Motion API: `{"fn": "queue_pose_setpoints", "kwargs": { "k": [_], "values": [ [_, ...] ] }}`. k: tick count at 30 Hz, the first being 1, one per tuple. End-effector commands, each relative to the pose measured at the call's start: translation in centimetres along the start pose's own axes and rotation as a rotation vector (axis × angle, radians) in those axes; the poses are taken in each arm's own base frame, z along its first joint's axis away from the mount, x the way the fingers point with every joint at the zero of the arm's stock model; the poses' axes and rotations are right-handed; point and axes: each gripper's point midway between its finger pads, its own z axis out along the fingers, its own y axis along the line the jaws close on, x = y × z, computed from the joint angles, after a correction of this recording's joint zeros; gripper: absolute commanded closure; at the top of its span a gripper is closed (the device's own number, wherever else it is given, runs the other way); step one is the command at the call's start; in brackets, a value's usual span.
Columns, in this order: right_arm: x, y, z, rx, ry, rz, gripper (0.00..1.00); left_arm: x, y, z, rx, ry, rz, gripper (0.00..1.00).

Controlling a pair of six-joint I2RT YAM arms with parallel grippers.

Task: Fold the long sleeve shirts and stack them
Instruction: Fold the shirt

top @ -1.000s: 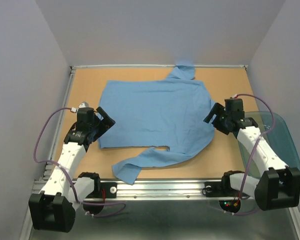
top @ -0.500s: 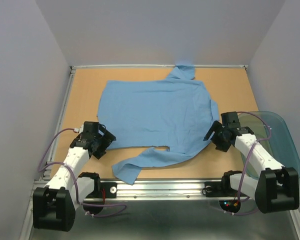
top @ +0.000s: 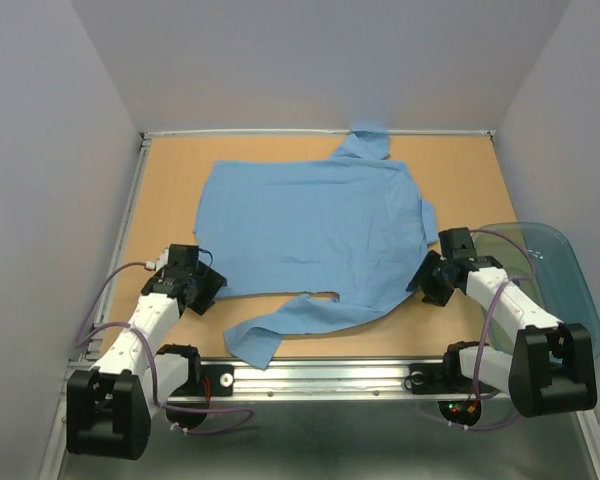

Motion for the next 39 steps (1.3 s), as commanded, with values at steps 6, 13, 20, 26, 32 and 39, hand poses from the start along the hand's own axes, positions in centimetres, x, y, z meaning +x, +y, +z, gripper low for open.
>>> {"fn": "queue_pose_setpoints", "kwargs": {
  "k": [6, 13, 20, 26, 32, 39],
  "values": [
    [-0.5, 1.3, -0.1, -0.055, -0.020, -0.022, 0.73, -1.0, 0.3, 0.7, -0.038, -0.042, -0.004, 0.77],
    [-5.3, 3.1, -2.3, -0.034, -0.158, -0.068, 0.99, -4.5, -1.7, -1.3, -0.040, -0.151, 0.076, 1.00],
    [-11.4, 7.6, -4.9, -0.072, -0.273, -0.083, 0.99, -8.3, -5.0, -1.8, -0.045, -0.217, 0.193, 1.00],
    [-15.0, 11.2, -5.3, -0.116, -0.297, -0.091, 0.99, -10.2, -7.5, -0.3, -0.060, -0.204, 0.284, 1.00],
    [-16.0, 11.7, -2.6, -0.075, -0.255, -0.109, 0.99, -10.7, -8.6, 2.1, -0.074, -0.169, 0.338, 1.00],
    [-15.7, 10.9, 0.3, -0.047, -0.230, -0.093, 0.96, -10.7, -8.9, 3.9, -0.067, -0.166, 0.361, 0.99]
  ]
}}
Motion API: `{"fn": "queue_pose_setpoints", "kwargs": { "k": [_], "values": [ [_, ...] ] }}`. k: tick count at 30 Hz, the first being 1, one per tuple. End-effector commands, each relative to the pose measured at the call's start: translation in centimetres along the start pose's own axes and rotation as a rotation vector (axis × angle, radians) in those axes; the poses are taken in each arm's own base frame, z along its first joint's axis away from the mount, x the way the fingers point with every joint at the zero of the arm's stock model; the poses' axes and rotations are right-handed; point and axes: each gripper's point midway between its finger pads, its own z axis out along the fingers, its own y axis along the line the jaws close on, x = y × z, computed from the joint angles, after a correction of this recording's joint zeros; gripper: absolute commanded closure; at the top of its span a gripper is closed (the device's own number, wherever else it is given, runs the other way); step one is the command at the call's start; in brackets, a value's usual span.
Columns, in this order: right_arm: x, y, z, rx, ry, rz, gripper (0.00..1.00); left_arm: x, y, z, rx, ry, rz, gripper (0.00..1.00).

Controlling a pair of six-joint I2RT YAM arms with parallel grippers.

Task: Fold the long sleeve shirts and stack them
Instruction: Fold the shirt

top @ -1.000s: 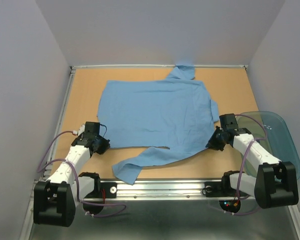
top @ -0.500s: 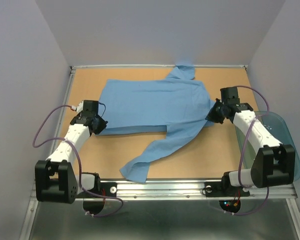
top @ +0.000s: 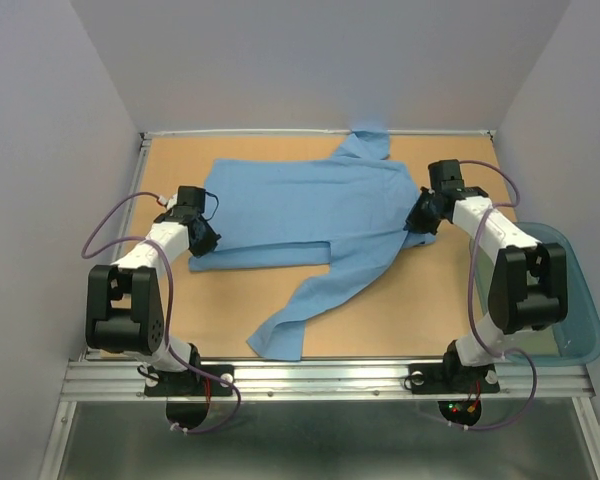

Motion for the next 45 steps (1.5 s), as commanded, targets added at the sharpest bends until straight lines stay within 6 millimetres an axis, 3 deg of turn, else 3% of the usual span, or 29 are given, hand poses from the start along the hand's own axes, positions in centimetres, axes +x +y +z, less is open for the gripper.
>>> {"fn": "queue_pose_setpoints", "kwargs": {
  "k": [1, 5, 7, 11, 14, 15, 18, 19, 20, 23, 24, 26, 27, 29, 30, 31, 33, 34, 37, 38, 41, 45],
  "values": [
    [-2.0, 0.2, 0.6, 0.006, -0.080, -0.007, 0.95, -2.4, -0.6, 0.0, 0.027, -0.084, 0.025, 0.99],
    [-2.1, -0.2, 1.8, 0.034, -0.080, 0.001, 0.93, -2.9, -1.2, 0.6, 0.048, -0.105, 0.048, 0.96],
    [-2.3, -0.3, 2.0, 0.043, -0.085, 0.001, 0.85, -3.2, -1.6, 0.9, 0.068, -0.114, 0.067, 0.89],
    [-2.8, -0.4, 2.6, 0.060, -0.102, 0.010, 0.78, -3.9, -2.4, 1.0, 0.091, -0.131, 0.093, 0.84],
    [-3.4, -0.3, 2.8, 0.071, -0.116, 0.016, 0.77, -4.5, -2.9, 1.2, 0.100, -0.141, 0.097, 0.73],
    [-3.6, -0.3, 2.8, 0.073, -0.124, 0.017, 0.76, -4.6, -3.1, 1.2, 0.105, -0.141, 0.103, 0.66],
    [-4.4, -0.1, 2.7, 0.078, -0.145, 0.015, 0.62, -4.9, -3.8, 0.6, 0.134, -0.142, 0.112, 0.44],
    [-4.8, 0.1, 2.2, 0.070, -0.158, 0.005, 0.53, -5.0, -4.2, 0.3, 0.155, -0.139, 0.123, 0.38],
    [-5.4, 0.5, 1.7, 0.060, -0.177, -0.002, 0.50, -4.9, -4.6, -0.2, 0.171, -0.138, 0.134, 0.33],
    [-6.9, 1.4, -0.3, 0.033, -0.233, -0.036, 0.36, -5.0, -6.7, -3.5, 0.253, -0.173, 0.216, 0.16],
    [-7.2, 1.6, -0.9, 0.023, -0.246, -0.046, 0.32, -4.4, -7.4, -3.8, 0.272, -0.161, 0.260, 0.13],
    [-7.8, 2.0, -2.5, 0.002, -0.281, -0.073, 0.22, -3.8, -8.9, -6.7, 0.333, -0.198, 0.353, 0.11],
    [-7.7, 1.8, -3.0, 0.000, -0.284, -0.081, 0.19, -2.9, -9.5, -8.7, 0.373, -0.214, 0.398, 0.10],
    [-7.3, 1.7, -3.9, -0.010, -0.292, -0.107, 0.11, 1.0, -11.0, -10.5, 0.442, -0.184, 0.510, 0.09],
    [-7.4, 2.0, -5.2, -0.035, -0.315, -0.116, 0.09, 3.1, -11.3, -11.4, 0.485, -0.146, 0.552, 0.09],
    [-6.6, 1.6, -5.2, -0.036, -0.301, -0.137, 0.03, 6.4, -11.8, -12.8, 0.549, -0.115, 0.627, 0.09],
    [-5.5, 1.4, -6.4, -0.071, -0.301, -0.152, 0.00, 9.5, -11.7, -14.2, 0.598, -0.083, 0.674, 0.08],
    [-5.2, 1.4, -6.7, -0.083, -0.299, -0.160, 0.00, 12.9, -11.8, -15.0, 0.635, -0.037, 0.752, 0.08],
    [-3.8, 1.1, -8.0, -0.121, -0.302, -0.172, 0.00, 16.9, -11.8, -16.3, 0.667, -0.003, 0.824, 0.07],
    [-3.5, 1.1, -8.2, -0.132, -0.302, -0.174, 0.00, 19.4, -11.9, -17.3, 0.695, 0.021, 0.887, 0.07],
    [-2.8, 0.8, -9.3, -0.152, -0.321, -0.176, 0.00, 22.6, -11.1, -17.0, 0.629, 0.058, 0.983, 0.08],
    [-1.9, 1.2, -10.5, -0.205, -0.323, -0.178, 0.00, 24.4, -9.7, -15.2, 0.512, 0.051, 1.060, 0.13]
  ]
}}
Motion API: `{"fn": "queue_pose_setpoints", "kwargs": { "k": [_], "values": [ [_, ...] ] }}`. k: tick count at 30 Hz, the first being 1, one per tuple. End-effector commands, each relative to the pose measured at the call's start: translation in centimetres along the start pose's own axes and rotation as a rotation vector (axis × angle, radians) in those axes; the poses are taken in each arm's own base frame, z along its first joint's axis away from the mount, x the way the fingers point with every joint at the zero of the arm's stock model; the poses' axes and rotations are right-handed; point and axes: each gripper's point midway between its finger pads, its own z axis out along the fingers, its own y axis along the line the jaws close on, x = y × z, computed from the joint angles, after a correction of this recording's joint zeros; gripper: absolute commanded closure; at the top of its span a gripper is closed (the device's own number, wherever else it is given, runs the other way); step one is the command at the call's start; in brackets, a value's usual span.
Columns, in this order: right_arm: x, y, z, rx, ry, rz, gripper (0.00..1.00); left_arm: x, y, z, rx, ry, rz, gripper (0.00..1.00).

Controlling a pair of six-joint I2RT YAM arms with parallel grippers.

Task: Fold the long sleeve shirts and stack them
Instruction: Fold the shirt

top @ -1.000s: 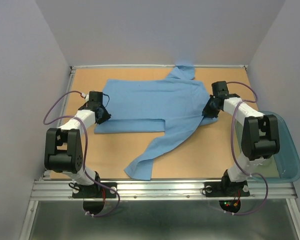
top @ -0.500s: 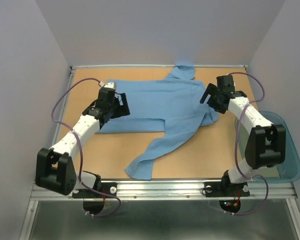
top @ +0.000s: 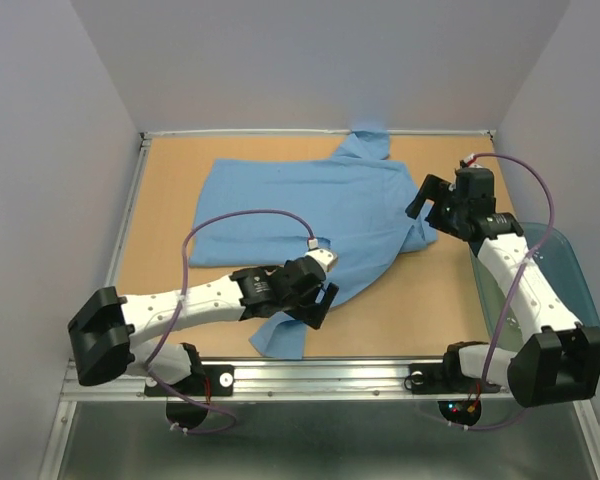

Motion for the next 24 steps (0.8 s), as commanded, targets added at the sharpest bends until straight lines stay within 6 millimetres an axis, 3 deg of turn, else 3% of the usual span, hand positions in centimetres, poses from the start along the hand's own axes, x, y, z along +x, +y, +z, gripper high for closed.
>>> {"fn": "queue_pose_setpoints", "kwargs": {
  "k": [1, 6, 10, 14, 15, 17, 19, 20, 23, 24],
  "values": [
    [0.3, 0.7, -1.2, -0.063, -0.020, -0.015, 0.00, 1.4, 1.2, 0.4, -0.131, 0.025, 0.020, 0.14],
    [0.7, 1.0, -1.7, -0.088, -0.013, 0.001, 0.00, 3.0, 1.1, 1.3, -0.174, 0.079, 0.063, 0.17],
    [0.9, 1.3, -1.6, -0.101, -0.001, 0.002, 0.00, 4.4, 2.4, 2.1, -0.282, 0.131, 0.073, 0.23],
    [1.2, 1.3, -1.3, -0.104, 0.013, 0.006, 0.00, 5.0, 3.0, 2.6, -0.323, 0.160, 0.081, 0.33],
    [1.2, 1.3, -1.2, -0.102, 0.015, 0.006, 0.00, 5.1, 3.1, 2.7, -0.330, 0.166, 0.084, 0.40],
    [1.5, 1.1, -1.0, -0.097, 0.023, 0.005, 0.00, 4.6, 3.5, 2.6, -0.362, 0.149, 0.086, 0.54],
    [1.5, 1.0, -0.9, -0.090, 0.025, 0.006, 0.00, 4.0, 3.7, 2.3, -0.386, 0.146, 0.103, 0.78],
    [1.6, 0.9, -0.7, -0.083, 0.029, 0.007, 0.00, 2.6, 3.4, 2.1, -0.390, 0.115, 0.114, 0.85],
    [1.7, 0.5, -0.3, -0.062, 0.032, 0.007, 0.01, -0.8, 3.7, 1.4, -0.412, 0.050, 0.122, 0.91],
    [1.8, 0.3, 0.0, -0.049, 0.037, 0.011, 0.01, -2.1, 4.6, 1.1, -0.438, 0.028, 0.100, 0.92]
  ]
}}
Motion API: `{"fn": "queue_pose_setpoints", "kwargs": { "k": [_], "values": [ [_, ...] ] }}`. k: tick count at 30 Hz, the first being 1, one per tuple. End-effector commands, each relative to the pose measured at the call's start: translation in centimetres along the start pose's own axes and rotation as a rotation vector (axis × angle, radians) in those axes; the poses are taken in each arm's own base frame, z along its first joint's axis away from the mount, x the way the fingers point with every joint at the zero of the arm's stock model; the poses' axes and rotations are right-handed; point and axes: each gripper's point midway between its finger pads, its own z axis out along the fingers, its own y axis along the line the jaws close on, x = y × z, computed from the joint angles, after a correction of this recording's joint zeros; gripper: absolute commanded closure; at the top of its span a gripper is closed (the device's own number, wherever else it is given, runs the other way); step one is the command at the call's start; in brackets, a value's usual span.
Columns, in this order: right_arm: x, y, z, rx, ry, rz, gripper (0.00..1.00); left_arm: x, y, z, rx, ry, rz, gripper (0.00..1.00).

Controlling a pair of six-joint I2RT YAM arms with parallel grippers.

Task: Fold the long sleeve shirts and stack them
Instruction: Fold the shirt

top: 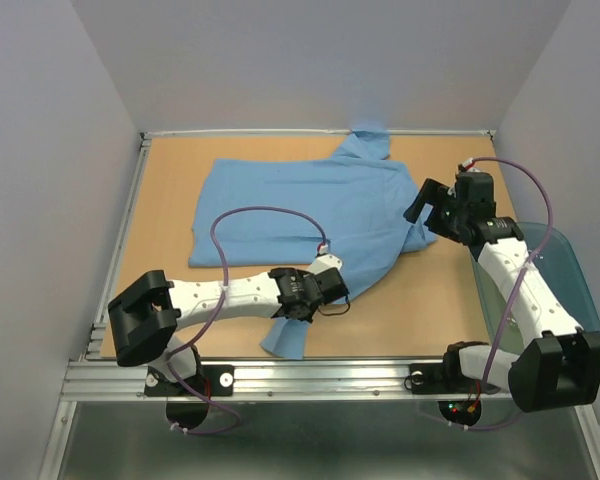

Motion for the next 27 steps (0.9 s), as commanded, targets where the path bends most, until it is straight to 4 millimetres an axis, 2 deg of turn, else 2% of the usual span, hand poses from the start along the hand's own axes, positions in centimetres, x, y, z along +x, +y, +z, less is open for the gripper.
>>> {"fn": "queue_pose_setpoints", "kwargs": {
  "k": [1, 2, 3, 4, 5, 8, 9, 11, 12, 14, 17, 18, 19, 20, 21, 24, 25, 27],
  "values": [
    [0.4, -0.8, 0.9, 0.032, 0.004, 0.009, 0.01, -5.9, 3.1, -1.6, -0.101, -0.131, -0.047, 0.94],
    [0.4, -0.7, 1.1, 0.035, 0.008, 0.021, 0.02, -7.6, 4.0, -2.0, -0.127, -0.168, -0.063, 0.94],
    [0.5, -0.9, 1.5, 0.047, 0.017, 0.031, 0.03, -8.4, 4.9, -2.0, -0.146, -0.176, -0.035, 0.95],
    [0.6, -0.9, 1.7, 0.050, 0.022, 0.037, 0.03, -9.5, 7.1, -1.8, -0.195, -0.181, -0.063, 0.95],
    [0.5, -0.9, 1.9, 0.053, 0.024, 0.055, 0.04, -11.1, 8.2, -2.4, -0.215, -0.205, -0.051, 0.95],
    [1.0, -1.0, 3.0, 0.066, 0.054, 0.079, 0.05, -14.1, 11.6, -2.8, -0.303, -0.247, -0.050, 0.97],
    [1.0, -0.9, 3.3, 0.060, 0.058, 0.088, 0.05, -16.0, 13.4, -3.2, -0.341, -0.277, -0.047, 1.00],
    [1.1, -0.7, 3.5, 0.049, 0.059, 0.089, 0.06, -18.8, 14.7, -4.2, -0.352, -0.330, -0.065, 1.00],
    [1.1, -0.7, 3.6, 0.047, 0.059, 0.097, 0.07, -19.7, 16.2, -4.2, -0.369, -0.341, -0.089, 1.00],
    [1.1, -0.8, 3.8, 0.047, 0.050, 0.096, 0.09, -22.4, 17.0, -4.5, -0.357, -0.393, -0.111, 1.00],
    [1.0, -1.4, 4.2, 0.073, 0.036, 0.092, 0.11, -24.5, 18.4, -3.9, -0.377, -0.408, -0.111, 1.00],
    [1.2, -1.6, 4.5, 0.081, 0.040, 0.089, 0.11, -25.8, 18.9, -4.5, -0.381, -0.436, -0.127, 1.00],
    [1.3, -2.0, 4.7, 0.093, 0.040, 0.093, 0.13, -26.3, 19.4, -3.7, -0.392, -0.426, -0.134, 1.00],
    [1.5, -2.2, 5.0, 0.105, 0.041, 0.101, 0.14, -27.7, 19.7, -4.6, -0.396, -0.460, -0.145, 1.00],
    [1.7, -3.2, 5.5, 0.151, 0.038, 0.111, 0.14, -28.4, 20.1, -4.1, -0.406, -0.466, -0.151, 1.00],
    [2.3, -4.1, 6.3, 0.182, 0.057, 0.170, 0.20, -30.5, 20.6, -5.0, -0.414, -0.523, -0.165, 1.00],
    [2.4, -4.0, 6.6, 0.176, 0.066, 0.181, 0.26, -31.3, 20.5, -4.8, -0.413, -0.542, -0.168, 1.00],
    [2.3, -3.5, 6.7, 0.158, 0.063, 0.202, 0.28, -32.6, 20.6, -4.9, -0.419, -0.576, -0.167, 1.00]
  ]
}}
